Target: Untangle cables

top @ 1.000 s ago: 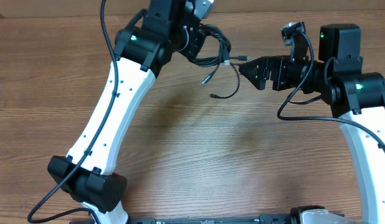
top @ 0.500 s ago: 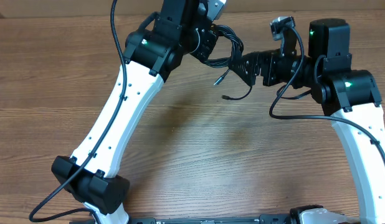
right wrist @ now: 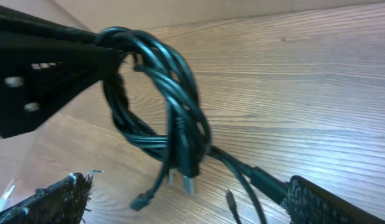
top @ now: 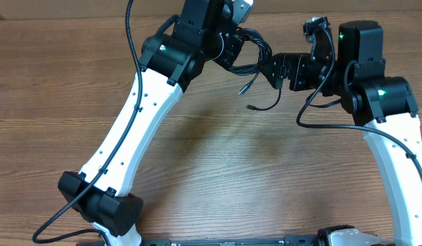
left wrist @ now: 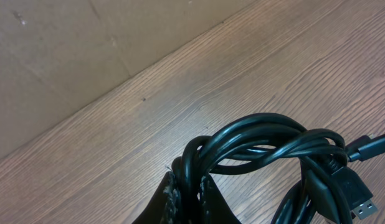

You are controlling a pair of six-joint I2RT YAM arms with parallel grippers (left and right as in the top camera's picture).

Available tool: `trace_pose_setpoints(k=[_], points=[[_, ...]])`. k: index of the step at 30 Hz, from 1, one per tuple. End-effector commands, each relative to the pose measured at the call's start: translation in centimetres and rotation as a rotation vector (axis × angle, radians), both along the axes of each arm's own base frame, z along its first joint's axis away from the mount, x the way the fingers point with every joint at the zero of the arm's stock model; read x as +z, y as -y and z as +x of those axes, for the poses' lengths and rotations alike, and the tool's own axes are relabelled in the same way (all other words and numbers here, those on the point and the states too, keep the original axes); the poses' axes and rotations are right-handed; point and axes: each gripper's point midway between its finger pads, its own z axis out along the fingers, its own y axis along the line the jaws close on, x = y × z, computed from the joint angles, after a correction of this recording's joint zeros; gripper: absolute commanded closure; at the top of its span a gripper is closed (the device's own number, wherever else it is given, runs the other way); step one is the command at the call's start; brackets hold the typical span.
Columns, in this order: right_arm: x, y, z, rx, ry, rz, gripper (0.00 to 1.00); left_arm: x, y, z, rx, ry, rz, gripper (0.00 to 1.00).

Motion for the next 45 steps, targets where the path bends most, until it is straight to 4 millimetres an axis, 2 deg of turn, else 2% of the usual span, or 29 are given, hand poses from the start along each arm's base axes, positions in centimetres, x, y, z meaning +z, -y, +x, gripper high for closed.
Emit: trace_pose_setpoints(k=[1,2,3,5,8,11,12,14,15,20,23,31,36,41,45], points=[[0.8,0.6,0.6,-0.042,0.028,-0.031,0.0,1.1,0.6,0.3,0.01,0.021,-0.038,0.95],[0.8,0.7,0.6,-0.042,0.029,-0.032,0.0,1.2,0.6,0.3,0.01,0.023,-0.039,0.95],[0.8,0.6,0.6,-0.042,0.031,-0.031,0.04,1.2,0.6,0.4,0.01,0.025,-0.04,0.94],[0.9,0.6,0.8,-0.042,0.039,-0.03,0.23,1.3,0.6,0.4,0.01,0.03,-0.043,0.94],[1.1,0.6,0.9,-0.042,0.048,-0.028,0.42,1.4,0.7,0.5,0.009,0.033,-0.045,0.94],[1.1,0.6,0.9,-0.042,0.049,-0.027,0.44,1.4,0.7,0.5,0.01,0.033,-0.048,0.94],[1.2,0.5,0.9,-0.038,0.049,-0.024,0.4,1.4,0.7,0.5,0.011,0.032,-0.049,0.94],[1.3,0.2,0.7,-0.019,0.048,-0.008,0.14,1.4,0.7,0.5,0.012,0.031,-0.05,0.94],[1.4,-0.1,0.6,-0.004,0.048,0.005,0.08,1.5,0.7,0.5,0.014,0.03,-0.052,0.94],[1.8,-0.8,0.2,0.033,0.05,0.037,0.0,1.6,1.2,0.3,0.005,0.016,-0.087,0.95],[1.8,-0.8,0.2,0.033,0.051,0.037,0.0,2.3,2.0,0.2,-0.016,0.029,-0.12,0.95],[1.9,-0.8,0.3,0.025,0.048,0.047,0.0,2.9,2.5,0.4,-0.018,0.05,-0.14,0.95],[1.8,-0.8,0.2,0.007,0.022,0.064,0.0,2.9,2.2,0.6,-0.004,0.059,-0.133,0.95],[1.3,-0.8,-0.2,-0.082,-0.103,0.156,0.0,2.9,1.2,1.3,0.052,0.082,-0.096,0.95],[1.8,-1.6,-0.6,-0.074,-0.146,0.225,0.03,2.9,1.3,1.3,0.051,0.081,-0.098,0.96]])
